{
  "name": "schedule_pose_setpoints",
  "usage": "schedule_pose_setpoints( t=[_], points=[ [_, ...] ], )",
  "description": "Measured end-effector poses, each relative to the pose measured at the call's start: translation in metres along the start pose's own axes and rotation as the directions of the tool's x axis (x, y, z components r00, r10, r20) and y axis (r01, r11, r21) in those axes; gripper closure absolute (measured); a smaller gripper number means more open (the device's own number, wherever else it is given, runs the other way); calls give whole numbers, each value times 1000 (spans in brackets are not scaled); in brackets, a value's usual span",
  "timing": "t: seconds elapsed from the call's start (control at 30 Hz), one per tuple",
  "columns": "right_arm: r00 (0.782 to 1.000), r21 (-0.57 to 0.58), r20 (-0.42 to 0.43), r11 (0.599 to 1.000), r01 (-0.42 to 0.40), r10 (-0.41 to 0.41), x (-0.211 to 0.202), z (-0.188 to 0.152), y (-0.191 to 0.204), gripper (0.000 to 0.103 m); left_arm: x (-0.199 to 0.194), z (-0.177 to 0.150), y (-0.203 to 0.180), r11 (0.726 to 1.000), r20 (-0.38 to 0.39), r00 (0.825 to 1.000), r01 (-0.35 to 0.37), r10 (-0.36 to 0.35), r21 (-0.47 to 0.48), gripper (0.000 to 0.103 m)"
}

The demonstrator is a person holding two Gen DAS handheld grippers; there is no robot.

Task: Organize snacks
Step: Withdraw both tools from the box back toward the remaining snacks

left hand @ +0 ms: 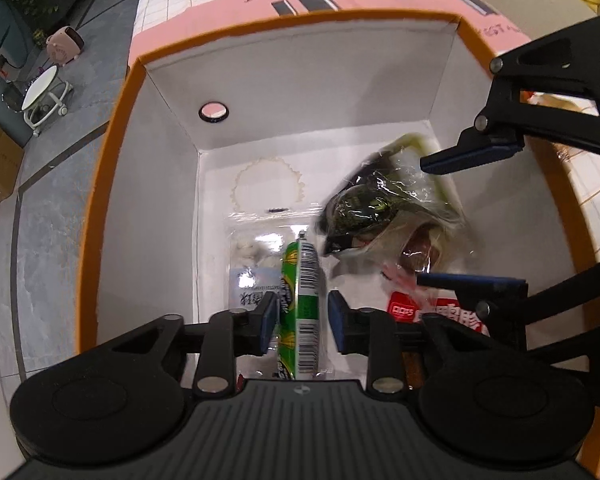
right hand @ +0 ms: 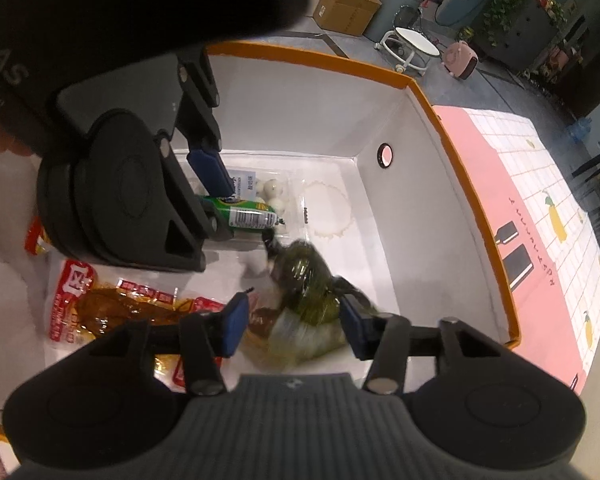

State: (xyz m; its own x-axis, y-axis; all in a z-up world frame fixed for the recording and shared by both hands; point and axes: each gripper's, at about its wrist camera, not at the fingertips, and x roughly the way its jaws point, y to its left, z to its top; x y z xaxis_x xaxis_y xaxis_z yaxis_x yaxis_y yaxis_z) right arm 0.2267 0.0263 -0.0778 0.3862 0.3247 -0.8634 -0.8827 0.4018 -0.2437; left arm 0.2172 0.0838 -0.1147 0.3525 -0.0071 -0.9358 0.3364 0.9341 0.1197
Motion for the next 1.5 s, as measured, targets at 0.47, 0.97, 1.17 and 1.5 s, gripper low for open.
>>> schedule_pose_setpoints(
  t=[0.47, 0.97, 1.17, 1.5],
  points=[
    [992, 275, 122, 962, 4, -38, -67, -28, -22, 31, -69, -13, -18, 992, 211, 977, -11, 37, -126, 47],
    [935, 577, 238, 813, 81, -262, -147, -114, -5, 31, -138, -31, -95, 977, 435, 896, 11, 86, -215, 47],
    [927, 687, 194, 719, 106, -322, -155, -163, 2, 31, -135, -38, -129, 966, 468, 884, 111, 12, -233, 47],
    [925, 816, 117, 566, 118, -362, -141, -230, 11, 31, -100, -45, -178, 955, 442, 896, 169, -47, -242, 47]
  ],
)
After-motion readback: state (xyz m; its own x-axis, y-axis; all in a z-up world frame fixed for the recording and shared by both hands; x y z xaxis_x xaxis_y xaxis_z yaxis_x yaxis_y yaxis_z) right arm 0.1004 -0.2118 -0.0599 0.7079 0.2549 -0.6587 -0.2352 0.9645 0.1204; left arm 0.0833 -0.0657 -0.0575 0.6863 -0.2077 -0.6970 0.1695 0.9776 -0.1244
